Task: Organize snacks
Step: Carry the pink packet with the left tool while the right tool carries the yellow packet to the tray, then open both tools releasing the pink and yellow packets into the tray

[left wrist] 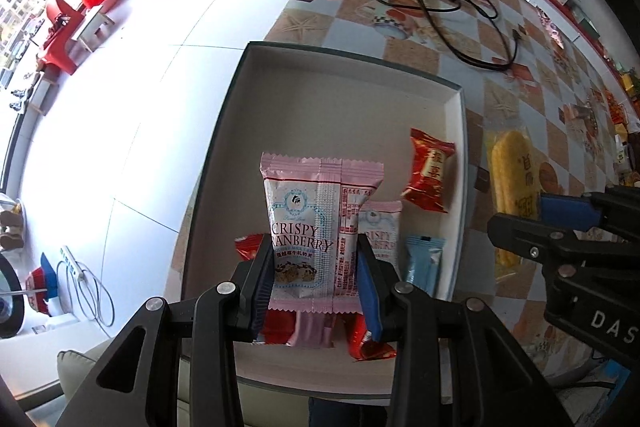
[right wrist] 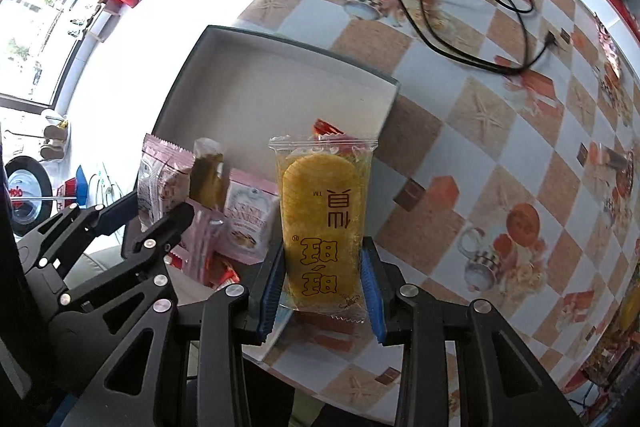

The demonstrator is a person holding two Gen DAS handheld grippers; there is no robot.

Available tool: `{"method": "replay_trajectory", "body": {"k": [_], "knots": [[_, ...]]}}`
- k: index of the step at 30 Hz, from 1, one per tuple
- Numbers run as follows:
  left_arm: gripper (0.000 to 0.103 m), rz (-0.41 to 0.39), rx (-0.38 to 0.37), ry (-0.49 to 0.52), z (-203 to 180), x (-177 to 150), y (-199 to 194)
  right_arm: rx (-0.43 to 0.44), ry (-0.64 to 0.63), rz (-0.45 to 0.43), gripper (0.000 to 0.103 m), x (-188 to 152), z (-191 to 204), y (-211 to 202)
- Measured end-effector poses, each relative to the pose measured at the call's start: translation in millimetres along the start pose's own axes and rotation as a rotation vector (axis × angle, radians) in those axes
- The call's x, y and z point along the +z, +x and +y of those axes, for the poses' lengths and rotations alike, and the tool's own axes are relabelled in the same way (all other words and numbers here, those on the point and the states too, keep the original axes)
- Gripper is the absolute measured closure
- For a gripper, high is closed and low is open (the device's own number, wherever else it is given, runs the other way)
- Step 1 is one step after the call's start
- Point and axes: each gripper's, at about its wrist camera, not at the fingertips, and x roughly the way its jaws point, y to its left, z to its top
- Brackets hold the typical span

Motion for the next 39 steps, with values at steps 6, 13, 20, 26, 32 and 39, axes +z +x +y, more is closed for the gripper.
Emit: {"method": "replay_trajectory", "body": {"k": [6,13,20,26,32,39], "knots": [[0.062,0.024,-0.001,0.007,4.6,1.1,7.5,0.009,-0.007,0.006,0.065,7.5,8.8,3.7],[0.062,0.042,-0.001,0.015,6.9,2.0,13.2,0.015,0.001,0.025,0.065,9.0,11.1,11.8],[0.062,0.061,0.007,0.020,8.6,2.9,20.4,0.024,0.004,0.038,0.065,12.4,14.4,17.9],[0.062,0.090,0.011,0.020,10.5,2.1,30.4,0.036,0.010,0.066,0.065,18.7,18.7,29.2],[0.042,0.093,-0.010,0.015,11.8,2.3,34.9,0.029,0.018,0.094,0.065,23.3,18.9,38.2],[0.021,0.071,0.032,0.003,12.5,4.4,28.5,0.009,0.010,0.083,0.049,23.7,24.0,36.4]]}}
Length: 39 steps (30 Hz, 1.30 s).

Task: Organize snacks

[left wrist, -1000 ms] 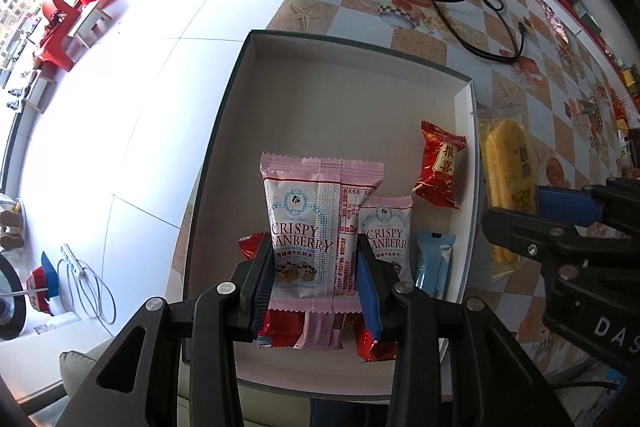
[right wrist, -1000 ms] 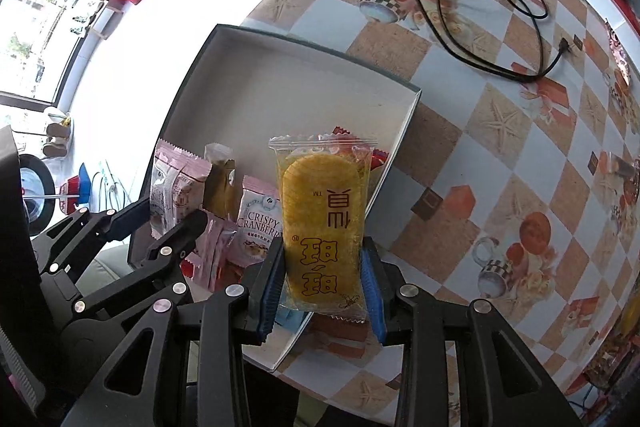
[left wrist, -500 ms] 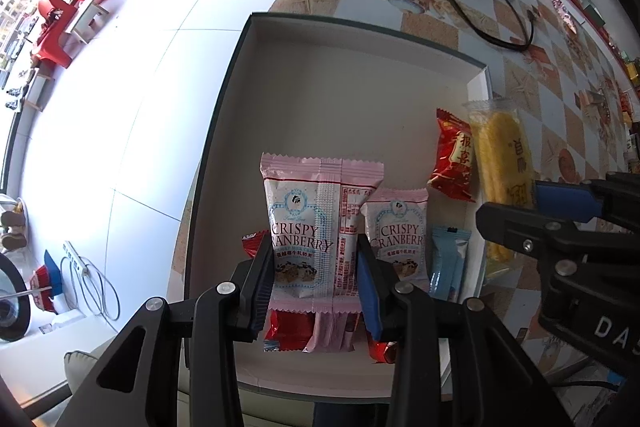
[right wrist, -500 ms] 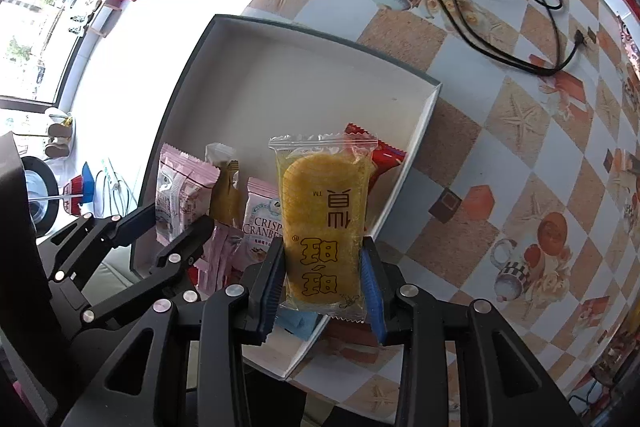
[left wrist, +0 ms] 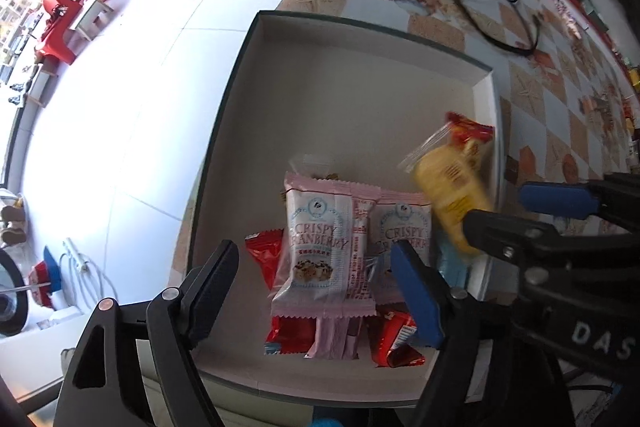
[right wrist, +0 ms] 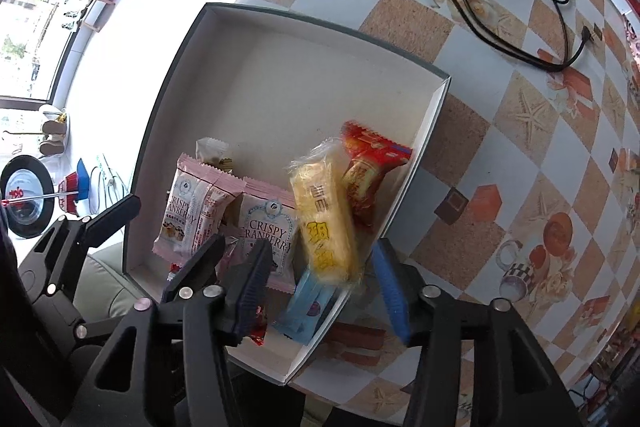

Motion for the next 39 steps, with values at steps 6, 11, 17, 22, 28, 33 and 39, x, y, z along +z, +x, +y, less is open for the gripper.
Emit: {"method": "replay_trajectory", "body": {"k": [6,11,17,22,28,33,39], "knots": [[0.018,0.004,0.080,0.012,-0.9,3.5,-1.7,-0.030,-0.008,-0.013,0.046,-5.3,-1.7,-6.4],[0.018,-0.022,0.053,-0.001,-3.6,4.2,-11.8,-0.044,0.001,-0.057,0.010,-10.0,-6.7,-14.1],[0.018,-0.023,0.073,0.017,-14.9,2.3,-14.7,-0.068,0.014,-0.073,0.000,-14.4,-17.0,-20.2],[0.018,-0.016,0.076,0.016,-14.0,-1.2,-15.5,-0.084,0.016,-0.075,0.000,-16.9,-20.0,-21.7],[0.018,-0.013,0.083,0.033,-13.3,-4.7,-14.9,-0.087,0.000,-0.070,0.000,-19.5,-14.9,-22.6],[0.018,-0.011,0.082,0.043,-15.1,-5.7,-15.6,-0.083,-0.005,-0.068,0.000,-20.6,-11.5,-21.7],[0.018,-0.012,0.081,0.048,-15.7,-5.8,-16.4,-0.077,-0.005,-0.066,0.000,-21.3,-10.1,-22.5]]}}
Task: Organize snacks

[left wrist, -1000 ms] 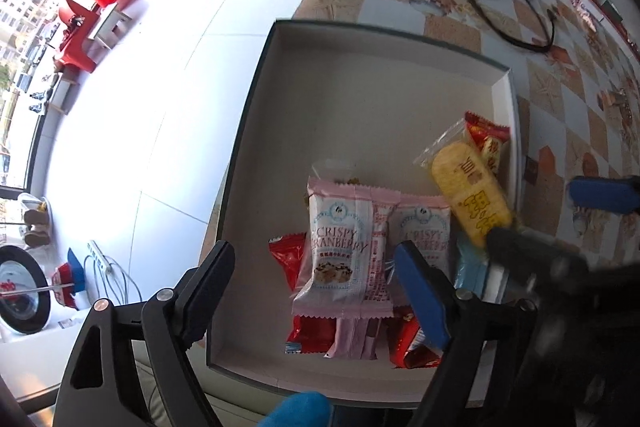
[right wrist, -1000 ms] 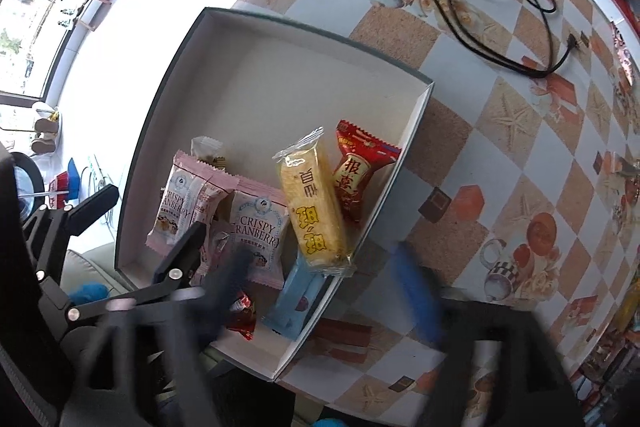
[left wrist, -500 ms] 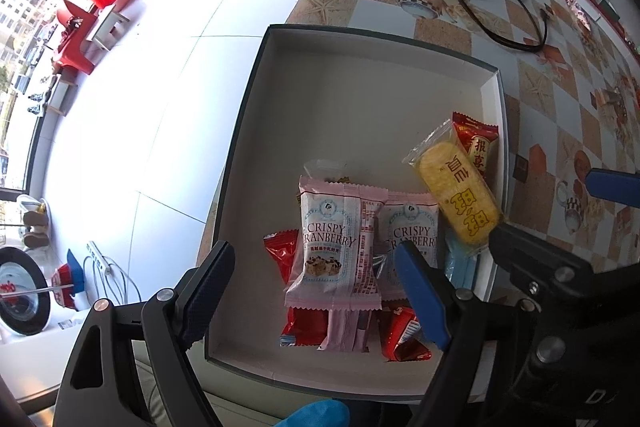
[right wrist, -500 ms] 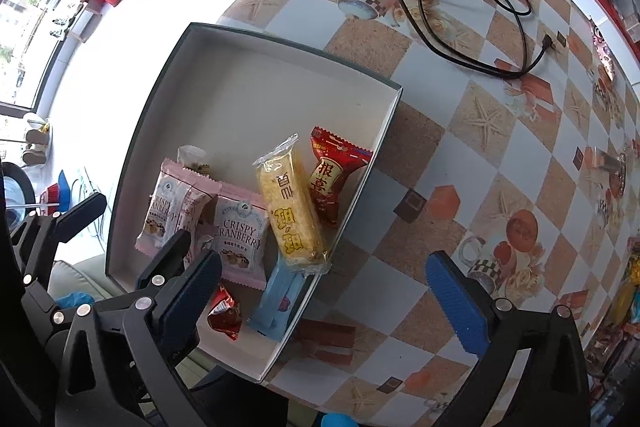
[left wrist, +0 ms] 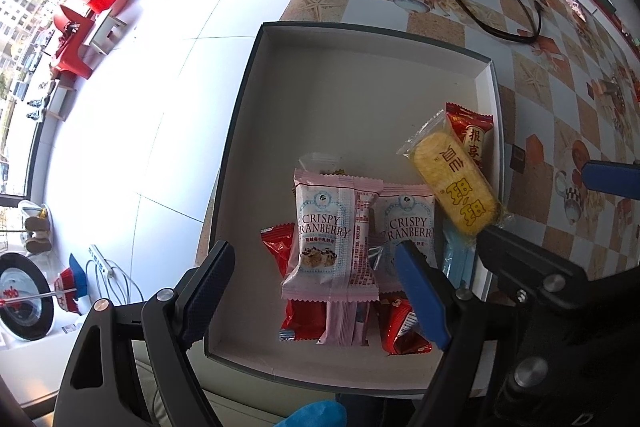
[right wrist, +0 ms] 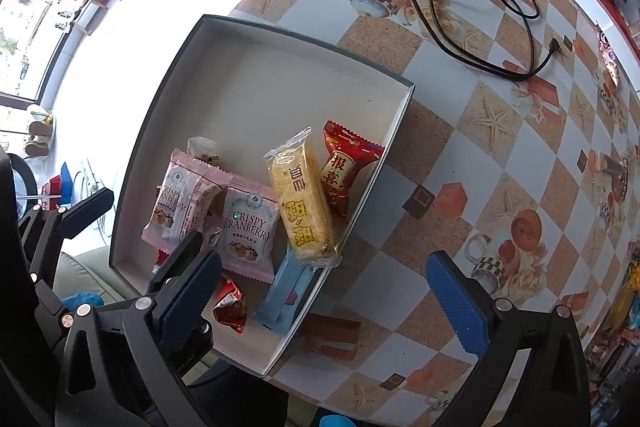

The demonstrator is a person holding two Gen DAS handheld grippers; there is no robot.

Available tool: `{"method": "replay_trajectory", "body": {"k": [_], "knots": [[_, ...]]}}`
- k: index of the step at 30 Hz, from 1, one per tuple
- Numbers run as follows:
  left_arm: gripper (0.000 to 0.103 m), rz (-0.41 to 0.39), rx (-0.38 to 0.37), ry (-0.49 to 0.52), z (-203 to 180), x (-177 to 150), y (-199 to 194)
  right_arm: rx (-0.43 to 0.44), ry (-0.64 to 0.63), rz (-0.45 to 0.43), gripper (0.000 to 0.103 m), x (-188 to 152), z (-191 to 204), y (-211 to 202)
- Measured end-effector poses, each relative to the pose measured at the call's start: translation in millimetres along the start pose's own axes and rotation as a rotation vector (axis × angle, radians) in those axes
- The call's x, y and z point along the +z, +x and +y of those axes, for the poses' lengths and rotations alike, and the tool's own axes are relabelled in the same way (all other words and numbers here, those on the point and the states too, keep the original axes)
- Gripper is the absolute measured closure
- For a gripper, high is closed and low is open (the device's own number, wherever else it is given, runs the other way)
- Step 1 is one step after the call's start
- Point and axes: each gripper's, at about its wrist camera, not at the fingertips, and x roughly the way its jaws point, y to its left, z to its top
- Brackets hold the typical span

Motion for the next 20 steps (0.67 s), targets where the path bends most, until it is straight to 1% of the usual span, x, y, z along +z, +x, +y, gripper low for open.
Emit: {"method": "replay_trajectory", "body": {"k": [16,18,20], "knots": [[0.018,0.006,0.005,-0.001,-1.4,-1.5,-0.5,0.002,0.001,-0.002,0.000,1.3,0.4,-2.0],[0.018,-0.006,0.002,-0.003,-1.0,-2.1,-1.6,0.002,0.002,-0.001,0.000,1.4,0.1,-1.9],[0.018,-0.037,-0.011,-0.013,1.1,-3.5,-5.3,0.002,0.001,-0.001,0.000,1.3,0.1,-2.0]]}}
